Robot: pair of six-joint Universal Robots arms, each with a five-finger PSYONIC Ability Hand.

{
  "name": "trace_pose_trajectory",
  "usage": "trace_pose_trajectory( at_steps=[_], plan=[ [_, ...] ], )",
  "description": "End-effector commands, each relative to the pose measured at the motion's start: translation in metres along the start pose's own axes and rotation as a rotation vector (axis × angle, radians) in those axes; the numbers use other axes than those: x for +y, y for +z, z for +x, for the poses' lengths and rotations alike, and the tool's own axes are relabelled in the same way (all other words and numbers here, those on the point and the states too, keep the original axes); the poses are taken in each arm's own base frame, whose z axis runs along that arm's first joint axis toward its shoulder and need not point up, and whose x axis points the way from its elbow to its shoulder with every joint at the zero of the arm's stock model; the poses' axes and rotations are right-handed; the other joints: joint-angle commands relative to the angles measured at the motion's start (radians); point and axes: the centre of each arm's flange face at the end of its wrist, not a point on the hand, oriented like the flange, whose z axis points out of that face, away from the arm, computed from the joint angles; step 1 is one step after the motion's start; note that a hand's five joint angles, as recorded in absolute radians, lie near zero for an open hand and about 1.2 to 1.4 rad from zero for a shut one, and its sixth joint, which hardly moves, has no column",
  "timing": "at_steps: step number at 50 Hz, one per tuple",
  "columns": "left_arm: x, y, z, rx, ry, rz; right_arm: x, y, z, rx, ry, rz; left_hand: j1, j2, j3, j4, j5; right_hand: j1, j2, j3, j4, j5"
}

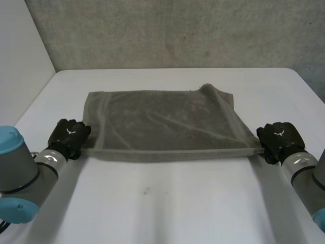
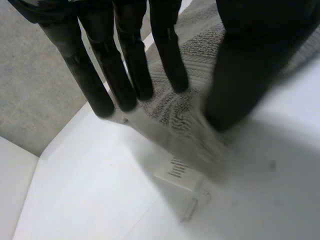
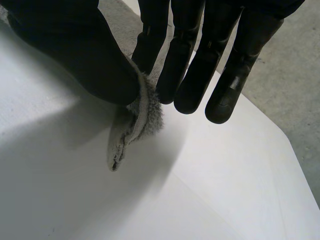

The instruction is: Fold the towel.

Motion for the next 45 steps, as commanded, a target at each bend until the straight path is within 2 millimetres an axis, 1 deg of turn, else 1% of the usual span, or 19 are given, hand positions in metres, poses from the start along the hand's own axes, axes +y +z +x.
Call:
trace_pose_trajectory(
  at_steps=[1, 7, 9, 11, 12, 14, 15, 18, 19, 20, 21, 26, 32, 35, 37, 38, 40, 43, 45],
  plan=[
    [-0.002, -0.008, 0.002, 0.020, -0.004, -0.023, -0.001, 0.000, 0.000, 0.000, -0.008, 0.003, 0.546, 0.580, 0.581, 0.579, 0.584, 0.424, 0.220, 0.214, 0.203, 0.247],
    [-0.013, -0.029, -0.001, 0.035, 0.001, -0.050, -0.010, -0.006, 0.003, -0.003, -0.030, 0.004, 0.546, 0.580, 0.581, 0.579, 0.584, 0.424, 0.220, 0.214, 0.203, 0.247],
    [-0.019, -0.036, -0.002, 0.036, 0.004, -0.049, -0.023, -0.017, 0.008, -0.009, -0.078, -0.004, 0.546, 0.580, 0.581, 0.579, 0.584, 0.424, 0.220, 0.214, 0.203, 0.247],
    [-0.038, -0.053, -0.011, 0.024, 0.011, -0.036, -0.031, -0.023, 0.012, -0.010, -0.101, -0.008, 0.546, 0.580, 0.581, 0.579, 0.584, 0.424, 0.220, 0.214, 0.203, 0.247],
    [-0.038, -0.053, -0.011, 0.024, 0.011, -0.036, -0.031, -0.023, 0.012, -0.010, -0.102, -0.008, 0.546, 0.580, 0.581, 0.579, 0.584, 0.424, 0.220, 0.214, 0.203, 0.247],
    [-0.057, -0.075, -0.020, 0.019, 0.011, -0.034, -0.051, -0.041, 0.021, -0.005, -0.145, -0.003, 0.546, 0.580, 0.581, 0.579, 0.584, 0.424, 0.220, 0.214, 0.203, 0.247],
    [-0.057, -0.075, -0.020, 0.018, 0.011, -0.034, -0.051, -0.041, 0.021, -0.005, -0.145, -0.003, 0.546, 0.580, 0.581, 0.579, 0.584, 0.424, 0.220, 0.214, 0.203, 0.247],
    [-0.083, -0.109, -0.028, 0.019, 0.013, -0.032, -0.077, -0.073, 0.030, -0.019, -0.208, -0.015, 0.546, 0.580, 0.581, 0.579, 0.584, 0.424, 0.220, 0.214, 0.203, 0.247],
    [-0.083, -0.109, -0.028, 0.019, 0.013, -0.032, -0.085, -0.084, 0.033, -0.025, -0.227, -0.015, 0.546, 0.580, 0.581, 0.579, 0.584, 0.424, 0.220, 0.214, 0.203, 0.247],
    [-0.090, -0.120, -0.030, 0.018, 0.014, -0.025, -0.085, -0.084, 0.033, -0.025, -0.227, -0.015, 0.546, 0.580, 0.581, 0.579, 0.584, 0.424, 0.220, 0.214, 0.203, 0.247],
    [-0.097, -0.132, -0.032, 0.019, 0.020, -0.019, -0.091, -0.094, 0.035, -0.030, -0.248, -0.015, 0.546, 0.580, 0.581, 0.579, 0.584, 0.424, 0.220, 0.214, 0.203, 0.247],
    [-0.103, -0.147, -0.030, 0.034, 0.085, -0.022, -0.099, -0.112, 0.035, -0.055, -0.330, -0.035, 0.546, 0.580, 0.581, 0.579, 0.584, 0.424, 0.220, 0.214, 0.203, 0.247],
    [-0.098, -0.144, -0.030, 0.038, 0.132, -0.040, -0.094, -0.110, 0.032, -0.072, -0.429, -0.053, 0.546, 0.580, 0.581, 0.579, 0.584, 0.424, 0.220, 0.214, 0.203, 0.247],
    [-0.088, -0.133, -0.026, 0.064, 0.124, -0.079, -0.091, -0.106, 0.031, -0.078, -0.432, -0.060, 0.546, 0.580, 0.581, 0.579, 0.584, 0.424, 0.220, 0.214, 0.203, 0.247],
    [-0.076, -0.114, -0.022, 0.084, 0.120, -0.101, -0.078, -0.084, 0.025, -0.110, -0.428, -0.093, 0.546, 0.580, 0.581, 0.579, 0.584, 0.424, 0.220, 0.214, 0.203, 0.247],
    [-0.076, -0.114, -0.022, 0.084, 0.120, -0.101, -0.078, -0.084, 0.025, -0.110, -0.428, -0.093, 0.546, 0.580, 0.581, 0.579, 0.584, 0.424, 0.220, 0.214, 0.203, 0.247],
    [-0.063, -0.089, -0.020, 0.088, 0.129, -0.105, -0.065, -0.058, 0.022, -0.119, -0.425, -0.103, 0.546, 0.580, 0.581, 0.579, 0.584, 0.424, 0.220, 0.214, 0.203, 0.247],
    [-0.058, -0.074, -0.019, 0.082, 0.134, -0.100, -0.062, -0.045, 0.021, -0.113, -0.424, -0.099, 0.546, 0.580, 0.581, 0.579, 0.584, 0.424, 0.220, 0.214, 0.203, 0.247],
    [-0.051, -0.045, -0.017, 0.081, 0.139, -0.088, -0.058, -0.021, 0.021, -0.088, -0.430, -0.073, 0.546, 0.580, 0.581, 0.579, 0.584, 0.424, 0.220, 0.214, 0.203, 0.247]
  ],
)
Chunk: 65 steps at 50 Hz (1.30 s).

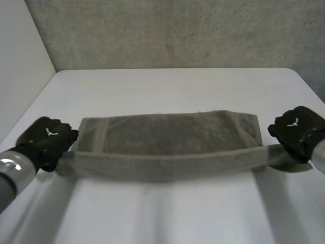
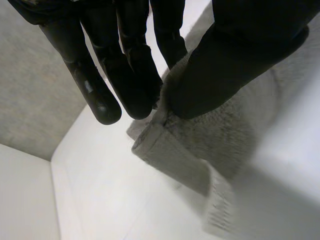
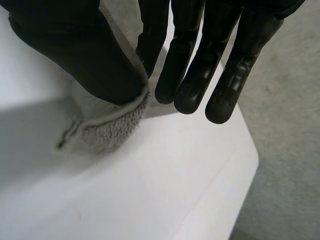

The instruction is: Fold the towel.

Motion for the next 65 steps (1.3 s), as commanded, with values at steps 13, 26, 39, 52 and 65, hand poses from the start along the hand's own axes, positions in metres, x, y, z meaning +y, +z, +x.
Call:
trace_pose_trajectory(
  at_steps=[13, 26, 39, 52, 65],
  plan=[
    [0.004, 0.171, -0.011, -0.120, 0.040, 0.142, -0.005, 0.167, -0.018, 0.223, -0.049, 0.198, 0.234, 0.179, 0.181, 0.179, 0.199, 0.424, 0.220, 0.214, 0.203, 0.239],
    [-0.009, 0.227, -0.009, -0.199, 0.071, 0.252, 0.000, 0.237, -0.021, 0.349, -0.062, 0.288, 0.234, 0.179, 0.181, 0.179, 0.199, 0.424, 0.220, 0.214, 0.203, 0.239],
    [-0.020, 0.209, 0.004, -0.181, 0.070, 0.245, -0.027, 0.208, 0.017, 0.364, 0.173, 0.412, -0.988, -1.043, -1.041, -1.043, -1.023, -0.797, -1.002, -1.007, -1.019, -0.982],
    [-0.032, 0.125, -0.002, -0.187, 0.052, 0.232, -0.013, 0.129, 0.036, 0.220, 0.439, 0.249, -0.988, -1.043, -1.041, -1.043, -1.023, -0.797, -1.002, -1.007, -1.019, -0.982],
    [-0.015, 0.084, 0.014, -0.150, -0.122, 0.221, 0.040, 0.108, 0.015, 0.076, 0.708, -0.035, -0.988, -1.043, -1.041, -1.043, -1.023, -0.605, -0.810, -0.815, -0.827, -0.790]
  ],
)
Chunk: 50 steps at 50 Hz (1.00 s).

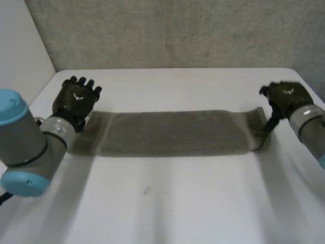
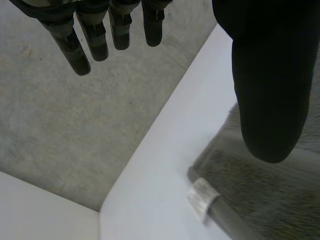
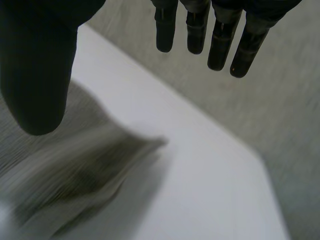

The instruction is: Fold the towel.

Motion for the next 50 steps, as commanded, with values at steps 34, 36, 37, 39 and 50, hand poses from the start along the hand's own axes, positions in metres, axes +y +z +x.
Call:
trace_pose_trajectory(
  at_steps=[34, 36, 37, 39, 50],
  plan=[
    [0.021, -0.029, 0.010, 0.019, -0.213, -0.067, 0.078, 0.013, 0.013, 0.015, 0.221, -0.158, 0.000, 0.009, 0.008, 0.006, -0.029, 0.352, 0.312, 0.311, 0.309, 0.306],
    [0.021, -0.029, 0.010, 0.020, -0.213, -0.068, 0.075, 0.011, 0.014, 0.012, 0.222, -0.167, 0.000, 0.009, 0.008, 0.006, -0.029, 0.361, 0.321, 0.320, 0.318, 0.314],
    [0.021, -0.029, 0.010, 0.020, -0.213, -0.068, 0.075, 0.011, 0.014, 0.012, 0.222, -0.167, 0.000, 0.009, 0.008, 0.006, -0.029, 0.361, 0.321, 0.320, 0.318, 0.315],
    [0.021, -0.029, 0.010, 0.019, -0.213, -0.067, 0.067, 0.005, 0.016, 0.009, 0.224, -0.173, 0.000, 0.009, 0.008, 0.006, -0.029, 0.364, 0.324, 0.323, 0.321, 0.317],
    [0.021, -0.029, 0.010, 0.019, -0.213, -0.067, 0.054, -0.004, 0.017, -0.006, 0.324, -0.157, 0.000, 0.009, 0.008, 0.006, -0.029, 0.376, 0.336, 0.335, 0.333, 0.329]
  ],
)
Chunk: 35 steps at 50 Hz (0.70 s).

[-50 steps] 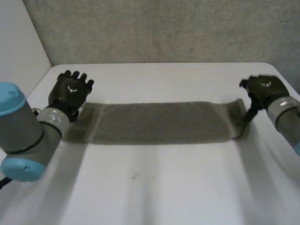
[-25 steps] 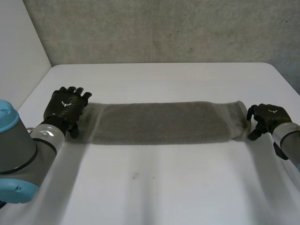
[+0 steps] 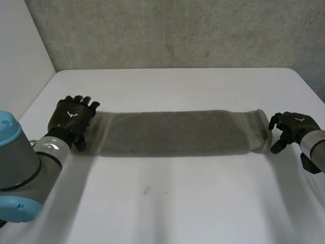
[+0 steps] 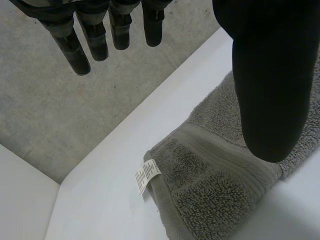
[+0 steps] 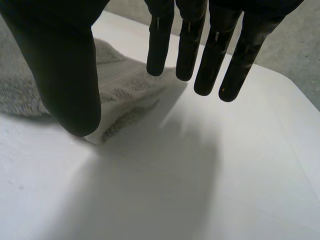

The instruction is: Fold the towel.

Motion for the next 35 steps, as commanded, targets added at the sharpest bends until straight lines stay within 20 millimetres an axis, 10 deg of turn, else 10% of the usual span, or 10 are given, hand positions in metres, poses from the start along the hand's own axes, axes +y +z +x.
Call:
trace_pose_trajectory(
  at_steps=[1, 18, 25, 35],
  plan=[
    [0.000, 0.000, 0.001, 0.001, 0.000, 0.000, -0.004, -0.003, -0.002, -0.024, 0.069, 0.007, 0.000, 0.010, 0.008, 0.008, -0.029, 0.127, 0.059, 0.064, 0.066, 0.065],
    [0.001, 0.000, 0.000, -0.001, 0.000, -0.002, 0.019, 0.024, -0.001, -0.037, 0.067, -0.043, 0.000, 0.010, 0.008, 0.008, -0.029, 0.212, 0.144, 0.149, 0.151, 0.151],
    [0.000, -0.001, 0.001, 0.001, 0.000, -0.002, 0.019, 0.031, 0.001, -0.026, 0.062, -0.008, 0.000, 0.010, 0.008, 0.008, -0.029, 0.921, 0.852, 0.857, 0.859, 0.859],
    [0.001, -0.001, 0.001, 0.002, 0.000, -0.003, 0.012, 0.035, 0.009, 0.009, 0.017, 0.019, 0.000, 0.010, 0.008, 0.008, -0.029, 0.922, 0.853, 0.858, 0.860, 0.860]
  ],
)
